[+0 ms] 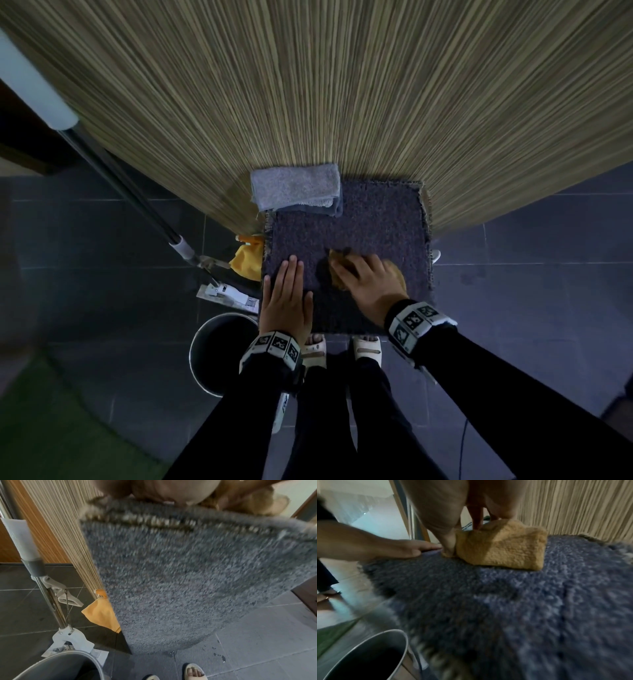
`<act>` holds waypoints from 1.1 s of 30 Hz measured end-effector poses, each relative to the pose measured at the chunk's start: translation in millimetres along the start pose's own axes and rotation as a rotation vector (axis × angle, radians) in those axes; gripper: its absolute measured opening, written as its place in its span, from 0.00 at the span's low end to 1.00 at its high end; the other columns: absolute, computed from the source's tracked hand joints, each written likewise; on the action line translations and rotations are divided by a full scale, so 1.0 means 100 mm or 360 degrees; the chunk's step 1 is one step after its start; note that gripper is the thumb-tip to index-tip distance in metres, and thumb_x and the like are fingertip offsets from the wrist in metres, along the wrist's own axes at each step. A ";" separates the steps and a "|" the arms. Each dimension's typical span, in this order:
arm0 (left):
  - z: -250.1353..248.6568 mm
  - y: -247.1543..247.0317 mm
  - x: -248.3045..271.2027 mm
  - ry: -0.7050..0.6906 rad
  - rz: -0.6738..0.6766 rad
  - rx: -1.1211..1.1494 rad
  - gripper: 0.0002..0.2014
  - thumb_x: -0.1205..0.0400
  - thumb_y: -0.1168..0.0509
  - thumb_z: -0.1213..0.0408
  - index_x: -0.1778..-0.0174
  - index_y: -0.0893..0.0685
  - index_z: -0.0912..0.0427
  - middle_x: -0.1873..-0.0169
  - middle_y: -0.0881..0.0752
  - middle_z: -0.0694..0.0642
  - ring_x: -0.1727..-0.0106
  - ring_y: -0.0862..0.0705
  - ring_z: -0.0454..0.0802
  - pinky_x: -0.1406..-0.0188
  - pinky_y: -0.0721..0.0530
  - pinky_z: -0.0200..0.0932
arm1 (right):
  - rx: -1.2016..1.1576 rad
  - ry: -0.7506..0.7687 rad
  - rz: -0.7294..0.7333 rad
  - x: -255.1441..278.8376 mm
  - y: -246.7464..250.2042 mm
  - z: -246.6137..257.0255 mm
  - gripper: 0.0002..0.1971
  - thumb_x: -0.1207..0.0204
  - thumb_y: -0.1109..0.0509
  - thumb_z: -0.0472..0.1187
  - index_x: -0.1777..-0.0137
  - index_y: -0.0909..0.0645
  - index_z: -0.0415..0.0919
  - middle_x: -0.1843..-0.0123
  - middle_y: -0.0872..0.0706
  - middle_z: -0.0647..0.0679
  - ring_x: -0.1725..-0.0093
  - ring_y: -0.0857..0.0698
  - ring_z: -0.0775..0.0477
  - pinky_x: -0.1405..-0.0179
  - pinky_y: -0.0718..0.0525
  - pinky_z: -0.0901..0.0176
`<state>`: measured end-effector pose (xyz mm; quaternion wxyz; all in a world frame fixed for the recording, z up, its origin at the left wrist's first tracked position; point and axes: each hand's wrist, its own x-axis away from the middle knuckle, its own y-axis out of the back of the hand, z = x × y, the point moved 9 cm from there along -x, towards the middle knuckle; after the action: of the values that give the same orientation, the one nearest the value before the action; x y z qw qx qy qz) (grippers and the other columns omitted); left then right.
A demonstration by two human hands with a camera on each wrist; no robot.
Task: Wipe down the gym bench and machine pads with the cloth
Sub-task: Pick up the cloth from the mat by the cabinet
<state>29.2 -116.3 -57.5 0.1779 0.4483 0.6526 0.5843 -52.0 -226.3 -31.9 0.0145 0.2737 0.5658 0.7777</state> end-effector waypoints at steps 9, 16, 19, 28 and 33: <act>-0.14 0.38 -0.05 0.0168 0.0235 0.0505 0.26 0.14 0.45 0.61 0.18 0.39 0.53 0.20 0.36 0.55 0.21 0.36 0.56 0.24 0.37 0.52 | -0.0911 -0.0260 -0.0149 0.40 0.42 -0.25 0.23 0.20 0.39 0.39 0.25 0.29 0.53 0.32 0.23 0.42 0.36 0.20 0.36 0.38 0.22 0.46; -0.39 1.05 0.15 0.0072 0.0085 0.0747 0.19 0.15 0.42 0.59 0.27 0.25 0.47 0.33 0.20 0.49 0.36 0.20 0.51 0.42 0.20 0.46 | -0.1301 -0.0392 -0.0634 0.87 1.16 -0.36 0.11 0.25 0.27 0.41 0.43 0.16 0.45 0.51 0.12 0.54 0.51 0.12 0.50 0.48 0.16 0.60; -0.47 1.30 0.27 0.0006 0.0021 0.0784 0.18 0.17 0.39 0.60 0.30 0.22 0.48 0.37 0.18 0.48 0.39 0.18 0.47 0.45 0.17 0.49 | -0.1308 -0.0387 -0.0590 1.02 1.30 -0.26 0.17 0.31 0.21 0.45 0.43 0.16 0.44 0.51 0.12 0.54 0.51 0.14 0.54 0.52 0.22 0.73; -0.49 1.72 0.60 -0.0127 -0.0080 0.0830 0.17 0.19 0.35 0.60 0.33 0.19 0.51 0.44 0.16 0.48 0.44 0.17 0.45 0.46 0.18 0.46 | -0.1224 -0.0221 -0.0546 1.28 1.51 0.00 0.19 0.30 0.22 0.36 0.38 0.17 0.41 0.46 0.12 0.50 0.47 0.15 0.54 0.47 0.24 0.77; -0.47 1.80 0.74 -0.0072 -0.0084 0.0826 0.17 0.20 0.34 0.56 0.34 0.19 0.47 0.45 0.16 0.44 0.45 0.17 0.43 0.47 0.18 0.46 | -0.1205 -0.0126 -0.0568 1.27 1.61 0.06 0.19 0.32 0.21 0.36 0.40 0.16 0.45 0.51 0.14 0.60 0.49 0.15 0.61 0.50 0.25 0.83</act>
<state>22.3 -101.4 141.7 0.0866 0.4747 0.7880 0.3824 -110.8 -236.6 164.7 0.2704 0.1763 0.2777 0.9048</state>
